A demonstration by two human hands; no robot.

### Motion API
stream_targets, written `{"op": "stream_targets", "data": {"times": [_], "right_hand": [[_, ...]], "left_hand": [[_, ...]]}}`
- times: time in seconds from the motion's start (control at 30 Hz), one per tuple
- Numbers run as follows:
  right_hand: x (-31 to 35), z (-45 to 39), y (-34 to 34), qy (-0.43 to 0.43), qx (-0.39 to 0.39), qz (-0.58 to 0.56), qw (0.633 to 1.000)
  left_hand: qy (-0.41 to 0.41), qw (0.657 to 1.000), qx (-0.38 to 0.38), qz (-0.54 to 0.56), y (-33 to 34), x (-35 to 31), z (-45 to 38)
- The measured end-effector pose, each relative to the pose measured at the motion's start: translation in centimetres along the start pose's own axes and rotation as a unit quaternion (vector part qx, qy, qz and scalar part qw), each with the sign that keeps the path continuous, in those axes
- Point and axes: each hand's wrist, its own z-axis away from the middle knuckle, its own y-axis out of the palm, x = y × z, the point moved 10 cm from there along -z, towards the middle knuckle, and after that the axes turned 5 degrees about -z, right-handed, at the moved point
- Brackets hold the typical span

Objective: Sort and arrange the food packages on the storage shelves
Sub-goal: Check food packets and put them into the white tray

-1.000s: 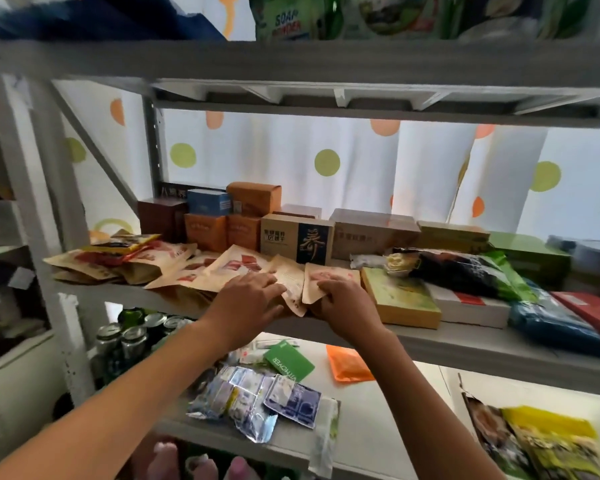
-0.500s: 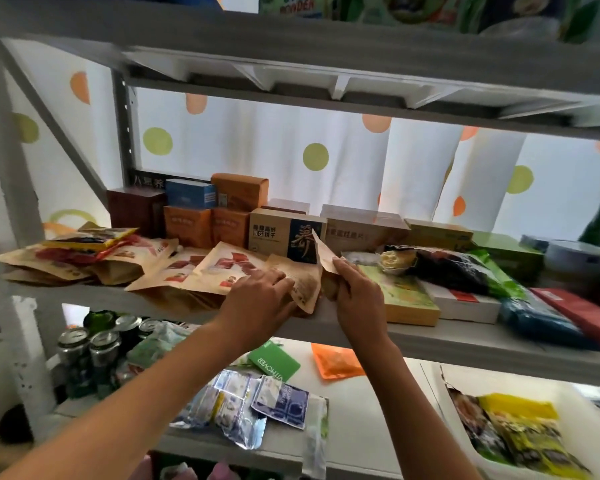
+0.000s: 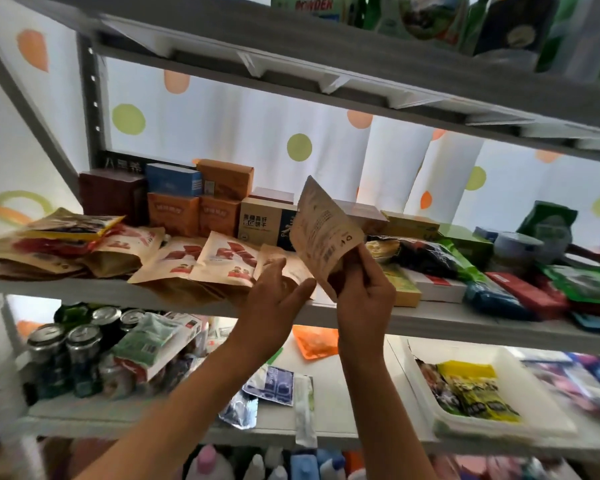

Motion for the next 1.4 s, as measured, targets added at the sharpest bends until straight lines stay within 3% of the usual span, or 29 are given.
{"op": "stream_targets", "data": {"times": [0.13, 0.2, 0.27, 0.47, 0.6, 1.03, 1.2, 1.4], "right_hand": [[0.9, 3.4, 1.8, 0.045, -0.027, -0.061, 0.997], [0.9, 5.4, 2.7, 0.063, -0.024, -0.066, 0.996], [1.5, 7.5, 3.2, 0.060, -0.020, -0.040, 0.997], [1.9, 13.7, 3.7, 0.072, 0.026, 0.084, 0.994], [2.0, 18.3, 4.3, 0.103, 0.067, 0.106, 0.987], [1.5, 27.8, 2.6, 0.150, 0.060, 0.203, 0.966], [0.2, 30.5, -0.4, 0.203, 0.050, 0.224, 0.952], [0.7, 32.7, -4.2, 0.271, 0.176, 0.193, 0.926]], "left_hand": [[-0.091, 0.964, 0.098, 0.231, 0.5, 1.8, 1.6], [-0.111, 0.924, 0.108, 0.350, -0.2, 2.4, 3.1], [-0.099, 0.910, 0.096, 0.392, -1.8, 3.0, 4.5], [-0.104, 0.896, 0.093, 0.421, -5.8, 5.1, 9.7], [-0.128, 0.890, 0.110, 0.424, -7.3, 6.8, 13.1], [-0.211, 0.857, 0.192, 0.430, -8.4, 11.4, 21.9], [-0.218, 0.866, 0.201, 0.401, -7.2, 11.0, 25.2], [-0.206, 0.906, 0.186, 0.320, -5.9, 10.3, 28.1]]}}
